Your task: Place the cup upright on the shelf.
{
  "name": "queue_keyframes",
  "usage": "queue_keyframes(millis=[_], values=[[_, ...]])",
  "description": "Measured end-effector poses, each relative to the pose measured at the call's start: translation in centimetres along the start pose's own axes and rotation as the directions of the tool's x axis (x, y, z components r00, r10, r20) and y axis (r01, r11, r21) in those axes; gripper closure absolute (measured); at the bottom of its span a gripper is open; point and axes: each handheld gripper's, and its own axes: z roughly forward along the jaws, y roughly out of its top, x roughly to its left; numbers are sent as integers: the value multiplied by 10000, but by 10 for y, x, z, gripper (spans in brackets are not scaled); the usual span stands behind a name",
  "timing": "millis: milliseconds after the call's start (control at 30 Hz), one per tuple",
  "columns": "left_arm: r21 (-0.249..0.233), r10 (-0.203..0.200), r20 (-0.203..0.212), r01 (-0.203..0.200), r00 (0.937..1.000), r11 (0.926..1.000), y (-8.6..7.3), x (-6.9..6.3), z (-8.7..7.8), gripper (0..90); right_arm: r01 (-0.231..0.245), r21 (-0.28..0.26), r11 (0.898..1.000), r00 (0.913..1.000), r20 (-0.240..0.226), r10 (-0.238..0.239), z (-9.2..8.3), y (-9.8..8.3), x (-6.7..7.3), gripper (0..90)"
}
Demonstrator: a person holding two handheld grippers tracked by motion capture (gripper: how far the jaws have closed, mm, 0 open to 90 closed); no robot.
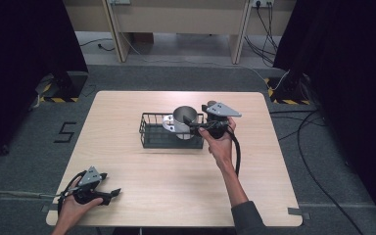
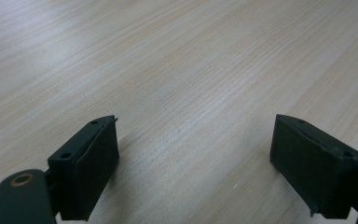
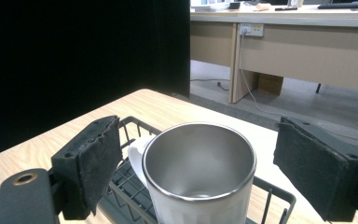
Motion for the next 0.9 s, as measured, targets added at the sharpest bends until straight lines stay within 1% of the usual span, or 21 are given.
queue_keyframes(millis=[100, 133, 267, 400, 733, 900], values=[[0, 0, -2, 0, 10000, 10000, 0, 0, 0, 145, -46, 12, 10000, 10000, 4, 46, -4, -1, 1, 151], [3, 3, -2, -3, 10000, 10000, 0, 0, 0, 145, 17, -21, 10000, 10000, 7, -17, -4, -1, 1, 151], [2, 0, -1, 0, 10000, 10000, 0, 0, 0, 145, 6, 39, 10000, 10000, 7, -6, -8, -2, 2, 151], [-1, 0, -1, 0, 10000, 10000, 0, 0, 0, 145, 0, 30, 10000, 10000, -61, 0, -10, -3, 4, 151], [-2, 2, -2, -2, 10000, 10000, 0, 0, 0, 145, 123, 13, 9999, 9999, -75, -123, -20, -6, 7, 152], [-1, 2, -3, -2, 10000, 10000, 0, 0, 0, 145, 75, 11, 10000, 9999, -87, -75, -25, -8, 9, 152]])
